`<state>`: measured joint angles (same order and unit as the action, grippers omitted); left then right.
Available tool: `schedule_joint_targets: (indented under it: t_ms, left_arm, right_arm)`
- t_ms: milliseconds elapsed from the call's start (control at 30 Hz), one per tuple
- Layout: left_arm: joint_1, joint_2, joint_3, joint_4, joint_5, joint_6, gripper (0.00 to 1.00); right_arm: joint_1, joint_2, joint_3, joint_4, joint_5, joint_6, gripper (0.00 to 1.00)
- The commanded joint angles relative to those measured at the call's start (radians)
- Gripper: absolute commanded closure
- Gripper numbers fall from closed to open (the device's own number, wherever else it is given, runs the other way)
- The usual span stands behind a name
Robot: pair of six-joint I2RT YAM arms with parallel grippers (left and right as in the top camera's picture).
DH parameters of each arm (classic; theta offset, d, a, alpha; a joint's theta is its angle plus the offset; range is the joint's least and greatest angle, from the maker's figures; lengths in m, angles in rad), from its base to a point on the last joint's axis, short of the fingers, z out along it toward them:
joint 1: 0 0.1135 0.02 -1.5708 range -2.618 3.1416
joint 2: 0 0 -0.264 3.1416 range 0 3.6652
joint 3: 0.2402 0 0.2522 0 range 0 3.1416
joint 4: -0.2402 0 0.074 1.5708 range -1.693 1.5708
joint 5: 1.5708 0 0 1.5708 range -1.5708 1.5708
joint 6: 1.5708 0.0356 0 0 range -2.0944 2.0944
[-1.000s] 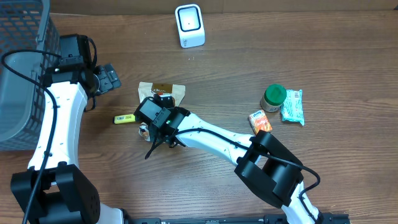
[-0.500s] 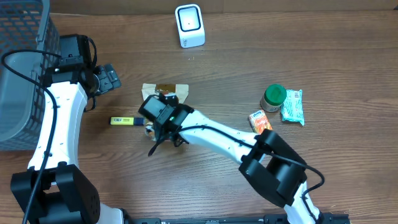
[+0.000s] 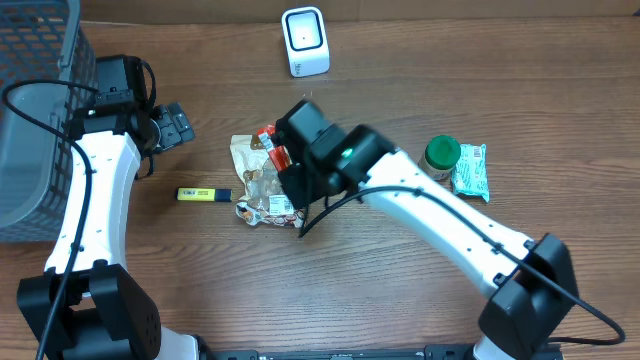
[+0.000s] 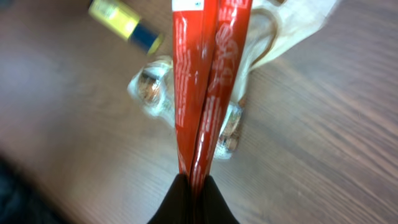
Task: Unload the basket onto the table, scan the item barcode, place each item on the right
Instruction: 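Lift the red sausage sticks and pull them out of the pile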
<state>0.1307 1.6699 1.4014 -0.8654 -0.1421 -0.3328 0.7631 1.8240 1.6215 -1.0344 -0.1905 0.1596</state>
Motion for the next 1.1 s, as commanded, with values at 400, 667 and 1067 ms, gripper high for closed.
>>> schedule_joint_targets:
  t_ms: [400,667,1067]
  left_arm:
    - [-0.007,-0.015,0.014,0.002,0.005,0.019,0.00]
    - [-0.007,-0.015,0.014,0.002,0.005,0.019,0.00]
    - [-0.007,-0.015,0.014,0.002,0.005,0.019,0.00]
  right_arm:
    - [-0.246,-0.013,0.015,-0.316,-0.391,-0.753,0.96]
    - [-0.254,-0.013,0.015,-0.327,-0.387,-0.845,0.96]
    - [-0.254,-0.013,0.176,-0.226,-0.048,-0.599,0.96]
